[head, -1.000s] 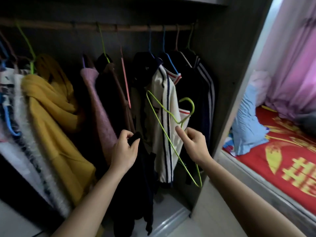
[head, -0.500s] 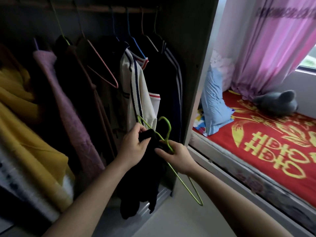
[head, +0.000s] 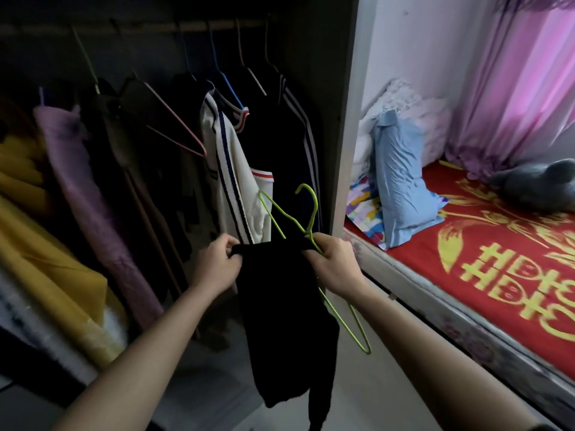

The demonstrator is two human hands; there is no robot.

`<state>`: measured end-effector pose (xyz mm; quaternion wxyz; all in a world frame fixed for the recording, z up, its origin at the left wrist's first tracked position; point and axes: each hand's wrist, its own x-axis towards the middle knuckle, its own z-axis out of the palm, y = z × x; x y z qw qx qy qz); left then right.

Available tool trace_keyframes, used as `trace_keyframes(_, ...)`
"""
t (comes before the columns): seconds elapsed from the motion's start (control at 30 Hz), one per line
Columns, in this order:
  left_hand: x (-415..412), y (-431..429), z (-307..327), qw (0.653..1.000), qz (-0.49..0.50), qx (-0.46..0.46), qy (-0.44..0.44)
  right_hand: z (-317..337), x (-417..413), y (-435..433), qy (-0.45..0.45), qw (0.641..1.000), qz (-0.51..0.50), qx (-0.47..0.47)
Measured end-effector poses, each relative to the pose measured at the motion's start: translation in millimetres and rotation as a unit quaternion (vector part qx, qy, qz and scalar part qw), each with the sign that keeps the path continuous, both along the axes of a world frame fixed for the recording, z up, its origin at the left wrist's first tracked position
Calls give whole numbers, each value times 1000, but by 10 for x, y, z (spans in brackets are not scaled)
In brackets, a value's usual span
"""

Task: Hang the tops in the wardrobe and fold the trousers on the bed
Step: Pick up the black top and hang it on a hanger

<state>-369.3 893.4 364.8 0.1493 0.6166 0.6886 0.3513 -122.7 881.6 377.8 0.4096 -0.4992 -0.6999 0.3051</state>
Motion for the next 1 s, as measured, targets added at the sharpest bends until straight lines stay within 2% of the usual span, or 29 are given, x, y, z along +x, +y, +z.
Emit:
trace_keyframes(0.13,352,94,8,967,-85,-70,-229,-195,270,-71,61,995,-23,75)
trace_keyframes(0.2,449,138,42,959,-118,-75,-246,-262,409,-102,90,991,-25,93)
trace_keyframes(0.27,511,207,65,969,-128,-61,-204,-279,550,-115,82,991,-32,105)
trace_keyframes(0.37,627,287,83,994,-53,-10,-97,-226,725,-140,76,988,-64,120)
trace_keyframes(0.5,710,385,165,999,23,22,-33,-153,948,-228,54,978,-115,163)
trace_keyframes(0.63,682,472,243,999,39,-2,-8,-92,1131,-380,32,977,-94,189)
trace_keyframes(0.77,507,511,341,998,60,-11,-4,-75,1152,-440,-8,992,-13,123)
trace_keyframes(0.9,369,539,413,997,61,50,17,-69,1000,-412,-60,991,45,115)
trace_keyframes(1.0,356,505,403,997,1,77,18,-4,775,-348,-40,990,56,120)
